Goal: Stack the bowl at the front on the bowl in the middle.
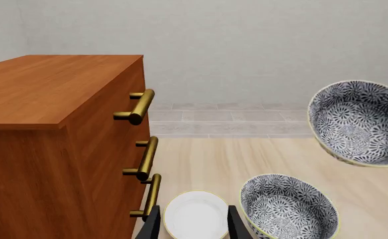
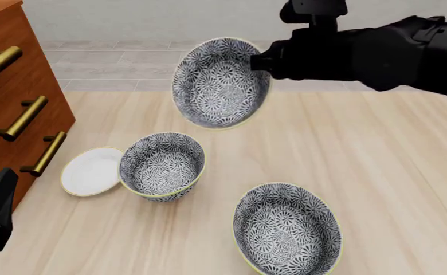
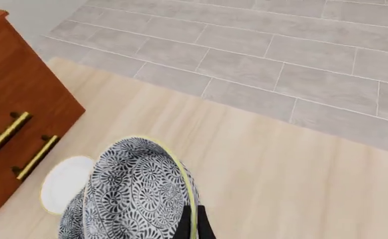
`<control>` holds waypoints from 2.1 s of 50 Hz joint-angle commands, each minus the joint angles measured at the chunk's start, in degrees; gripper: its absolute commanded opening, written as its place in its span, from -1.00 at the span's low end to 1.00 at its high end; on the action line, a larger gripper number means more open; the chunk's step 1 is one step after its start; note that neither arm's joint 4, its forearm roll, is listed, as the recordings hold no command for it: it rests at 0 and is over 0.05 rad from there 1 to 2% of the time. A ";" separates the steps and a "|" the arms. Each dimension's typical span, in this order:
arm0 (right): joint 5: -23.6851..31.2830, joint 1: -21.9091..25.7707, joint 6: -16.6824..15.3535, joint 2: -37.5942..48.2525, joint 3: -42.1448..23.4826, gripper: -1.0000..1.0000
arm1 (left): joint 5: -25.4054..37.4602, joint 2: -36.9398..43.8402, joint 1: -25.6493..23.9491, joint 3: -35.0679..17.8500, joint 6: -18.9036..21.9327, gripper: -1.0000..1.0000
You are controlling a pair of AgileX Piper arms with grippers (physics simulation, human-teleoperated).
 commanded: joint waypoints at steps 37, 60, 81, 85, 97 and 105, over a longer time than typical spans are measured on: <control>-10.56 11.40 11.70 6.85 1.12 -1.00 | -0.01 0.02 0.01 0.00 0.01 1.00; -13.46 11.87 11.73 12.03 1.92 -1.00 | -0.01 0.02 0.00 0.00 0.00 1.00; -15.75 12.39 12.44 15.12 2.66 -1.00 | -0.01 0.01 0.00 0.00 0.00 1.00; -15.90 12.58 12.49 15.57 2.76 -1.00 | 0.00 0.01 0.01 0.00 0.00 1.00; -16.39 13.44 12.16 17.09 2.78 -1.00 | 0.00 0.00 0.01 0.00 0.00 1.00; -17.02 13.31 12.14 18.08 2.98 -1.00 | 0.00 0.00 0.00 0.00 0.02 1.00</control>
